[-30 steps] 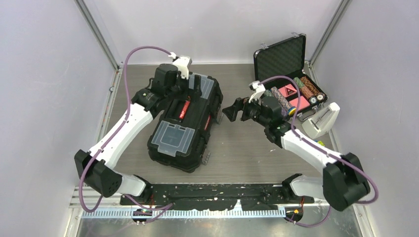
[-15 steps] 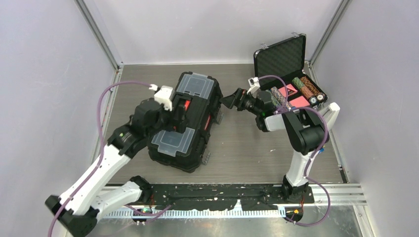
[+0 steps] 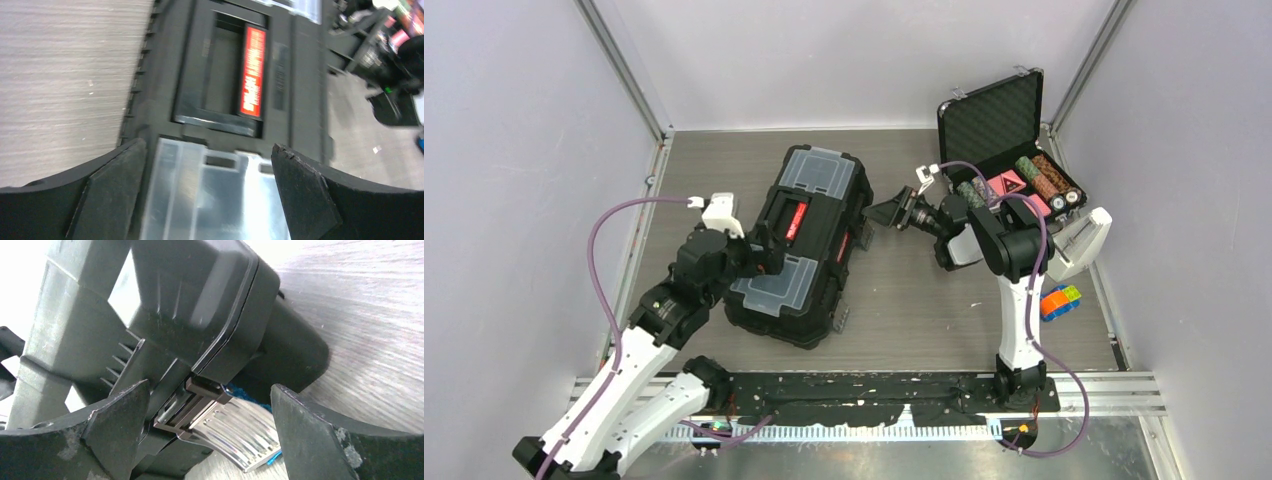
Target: Pack the tool kit
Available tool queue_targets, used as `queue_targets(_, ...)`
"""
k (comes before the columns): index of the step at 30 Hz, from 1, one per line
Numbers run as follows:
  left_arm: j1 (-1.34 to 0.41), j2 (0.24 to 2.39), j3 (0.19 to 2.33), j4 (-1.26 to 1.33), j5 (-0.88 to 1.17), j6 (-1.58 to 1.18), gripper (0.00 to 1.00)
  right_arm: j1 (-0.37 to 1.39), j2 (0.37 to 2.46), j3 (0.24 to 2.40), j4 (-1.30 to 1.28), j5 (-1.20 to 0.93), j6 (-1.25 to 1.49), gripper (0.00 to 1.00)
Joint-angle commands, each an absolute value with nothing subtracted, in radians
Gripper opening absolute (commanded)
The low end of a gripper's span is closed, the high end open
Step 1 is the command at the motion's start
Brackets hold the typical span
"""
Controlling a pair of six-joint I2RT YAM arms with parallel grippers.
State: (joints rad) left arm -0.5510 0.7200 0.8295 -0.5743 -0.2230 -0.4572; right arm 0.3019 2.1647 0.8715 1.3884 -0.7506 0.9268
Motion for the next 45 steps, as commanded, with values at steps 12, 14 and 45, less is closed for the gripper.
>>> queue_targets(12, -0.338, 1.117, 0.885, -0.456, -0.181, -0.502, 0.96, 0.378, 2.112, 0.808, 1.62, -0.91, 1.0, 0.92)
queue_targets(14, -0.329, 1.18, 0.938, -0.441, -0.175, -0.489, 0.96, 0.379, 2.077, 0.762, 1.619, -0.901, 0.996, 0.91)
queue_targets(45, -0.398, 1.23, 1.273, -0.311, -0.081, -0.159, 0.95, 0.416, 1.859, 0.445, 1.618, -0.809, 1.065, 0.71)
